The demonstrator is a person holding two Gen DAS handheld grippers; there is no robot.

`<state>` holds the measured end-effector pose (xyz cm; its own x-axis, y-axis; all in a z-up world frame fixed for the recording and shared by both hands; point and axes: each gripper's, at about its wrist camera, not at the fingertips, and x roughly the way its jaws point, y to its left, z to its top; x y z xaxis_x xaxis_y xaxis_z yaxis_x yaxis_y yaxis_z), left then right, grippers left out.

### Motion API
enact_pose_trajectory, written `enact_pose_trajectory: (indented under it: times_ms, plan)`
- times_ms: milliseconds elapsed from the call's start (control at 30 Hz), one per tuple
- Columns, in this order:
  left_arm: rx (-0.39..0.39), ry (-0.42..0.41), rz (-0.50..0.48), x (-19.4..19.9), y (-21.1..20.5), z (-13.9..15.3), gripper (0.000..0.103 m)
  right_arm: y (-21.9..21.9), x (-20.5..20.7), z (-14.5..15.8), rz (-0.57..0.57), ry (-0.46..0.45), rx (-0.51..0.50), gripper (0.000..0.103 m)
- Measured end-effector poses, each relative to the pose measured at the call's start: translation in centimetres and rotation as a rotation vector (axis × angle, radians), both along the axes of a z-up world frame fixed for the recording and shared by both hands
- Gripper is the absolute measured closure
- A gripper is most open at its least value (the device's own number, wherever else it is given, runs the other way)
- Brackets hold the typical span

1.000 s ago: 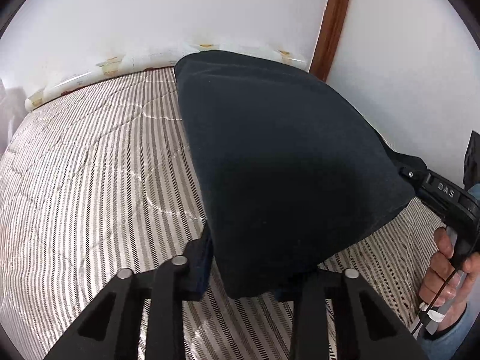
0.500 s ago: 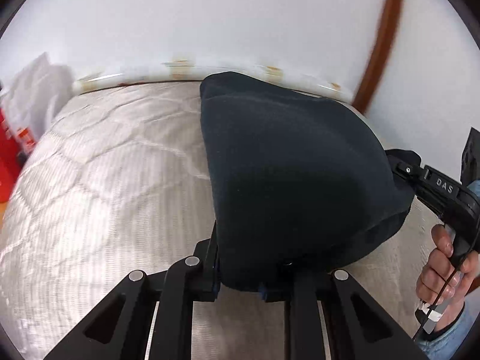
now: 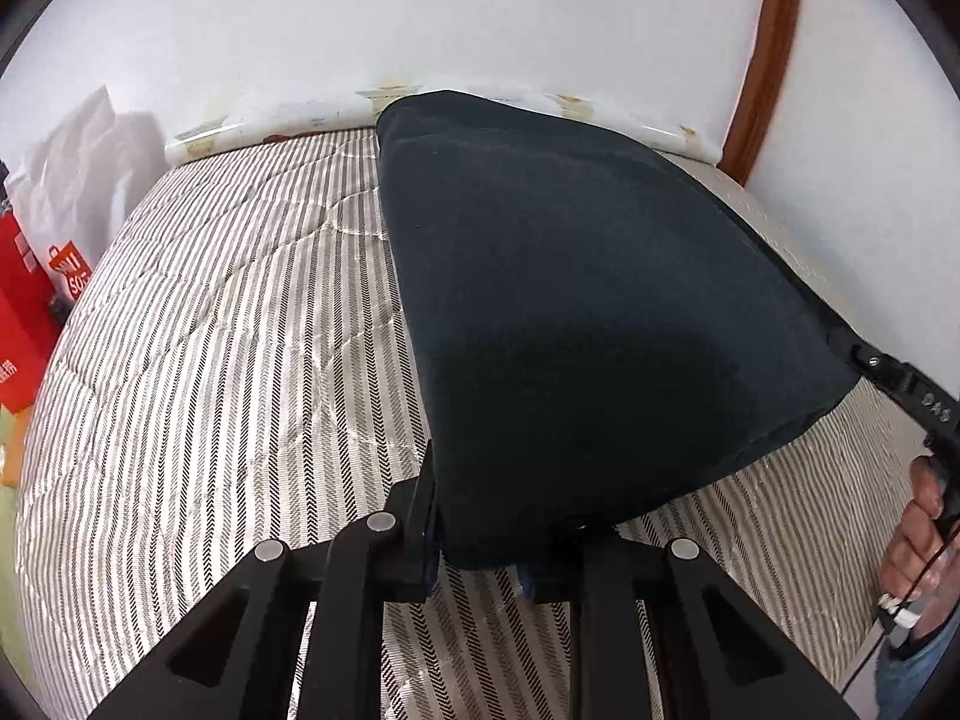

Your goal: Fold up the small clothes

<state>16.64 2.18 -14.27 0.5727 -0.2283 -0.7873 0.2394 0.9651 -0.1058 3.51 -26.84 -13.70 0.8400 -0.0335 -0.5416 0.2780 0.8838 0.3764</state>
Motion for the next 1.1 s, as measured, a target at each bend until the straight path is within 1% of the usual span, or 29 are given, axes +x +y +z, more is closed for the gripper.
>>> enact_pose_trajectory:
  times_ms: [67,100,167,200,233,267,300,333,367,400,467,533,567,633,667,733,800,900,933,1000,1100]
  plan:
    - [-0.004,0.006,-0.015,-0.1,0.1,0.1,0.083,-0.2,-0.8,0.4,-0.006,-0.003,0.001,0.084]
    - [-0.006,0.007,-0.024,-0.2,0.0,0.1,0.083,-0.1,-1.2,1.0,-0.016,-0.003,-0.013,0.084]
    - [-0.017,0.010,-0.037,-0.7,-0.2,0.3,0.080,0.7,-1.5,2.7,-0.013,-0.013,-0.074,0.082]
    - [-0.028,0.015,-0.045,-1.2,0.2,0.4,0.080,1.0,-1.6,3.4,-0.005,-0.027,-0.097,0.082]
    - [-0.042,0.021,-0.053,-1.4,0.4,0.5,0.076,1.3,-1.5,4.0,0.006,-0.041,-0.113,0.080]
    - [-0.060,0.029,-0.065,-1.8,0.6,0.7,0.073,1.7,-1.2,4.6,0.016,-0.047,-0.127,0.078]
    - [-0.076,0.031,-0.079,-2.3,0.9,0.8,0.072,1.9,-0.7,4.8,0.025,-0.046,-0.136,0.077]
    - [-0.087,0.028,-0.090,-2.8,1.2,1.0,0.069,2.1,0.3,4.8,0.037,-0.039,-0.137,0.076]
    - [-0.091,0.015,-0.104,-3.6,1.5,1.4,0.064,2.1,1.0,4.6,0.039,-0.030,-0.133,0.076]
    - [-0.088,0.006,-0.116,-3.9,1.7,1.5,0.061,2.0,1.9,4.2,0.041,-0.013,-0.127,0.076]
    - [-0.072,-0.020,-0.132,-5.0,2.0,2.1,0.060,1.7,3.5,2.9,0.041,0.034,-0.131,0.076]
    - [-0.077,-0.034,-0.132,-5.2,2.3,2.9,0.060,1.5,4.5,1.9,0.031,0.059,-0.141,0.077]
    - [-0.092,-0.035,-0.130,-5.0,2.4,3.3,0.060,1.4,5.0,1.4,0.030,0.075,-0.131,0.085]
    - [-0.117,-0.044,-0.122,-4.1,2.6,4.2,0.060,1.6,5.3,1.3,0.044,0.075,-0.128,0.099]
    - [-0.123,-0.052,-0.117,-3.5,2.6,4.6,0.059,1.6,5.1,1.6,0.050,0.065,-0.135,0.099]
    - [-0.111,-0.061,-0.102,-2.1,2.6,5.0,0.059,1.2,4.2,2.2,0.037,0.023,-0.131,0.100]
    - [-0.111,-0.048,-0.095,-0.4,2.6,4.8,0.057,0.8,2.9,2.6,0.025,-0.015,-0.129,0.100]
    - [-0.122,0.015,-0.101,1.2,2.1,3.1,0.053,1.2,2.0,1.6,0.026,0.014,-0.154,0.101]
    - [-0.108,0.024,-0.107,1.3,1.8,2.5,0.052,1.4,1.9,1.0,0.027,0.033,-0.175,0.101]
    - [-0.060,0.022,-0.122,1.3,1.2,1.5,0.052,1.6,1.9,0.7,0.027,0.051,-0.190,0.100]
    - [-0.064,0.007,-0.140,1.2,1.1,1.9,0.052,1.7,2.0,1.9,0.042,0.058,-0.181,0.097]
